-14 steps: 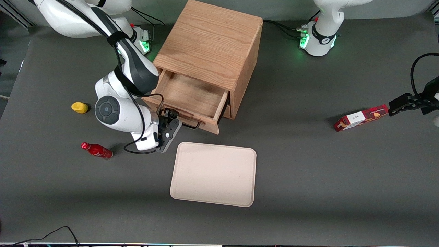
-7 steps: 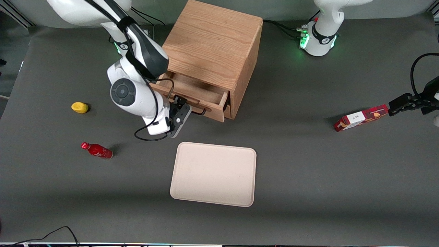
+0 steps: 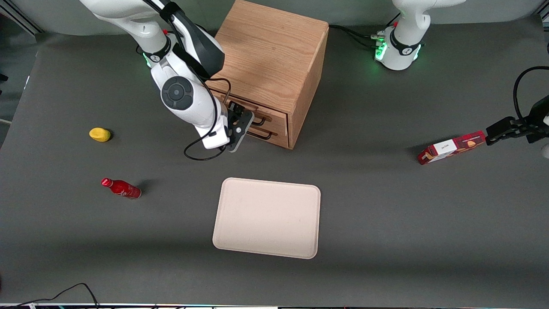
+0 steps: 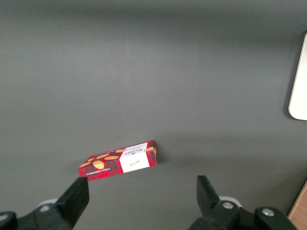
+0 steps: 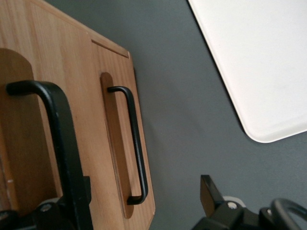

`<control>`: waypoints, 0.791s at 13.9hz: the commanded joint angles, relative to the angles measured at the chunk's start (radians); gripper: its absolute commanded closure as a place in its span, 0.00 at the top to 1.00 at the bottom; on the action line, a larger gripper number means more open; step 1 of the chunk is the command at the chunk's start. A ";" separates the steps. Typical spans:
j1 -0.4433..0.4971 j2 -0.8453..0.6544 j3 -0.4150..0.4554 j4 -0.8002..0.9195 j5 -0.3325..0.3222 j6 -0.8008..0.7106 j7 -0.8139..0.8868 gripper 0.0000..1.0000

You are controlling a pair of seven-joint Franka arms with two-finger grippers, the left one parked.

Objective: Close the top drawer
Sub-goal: 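Press the drawer front fully shut with the right gripper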

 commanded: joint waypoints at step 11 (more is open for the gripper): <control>0.010 -0.041 0.036 -0.056 0.008 0.007 0.068 1.00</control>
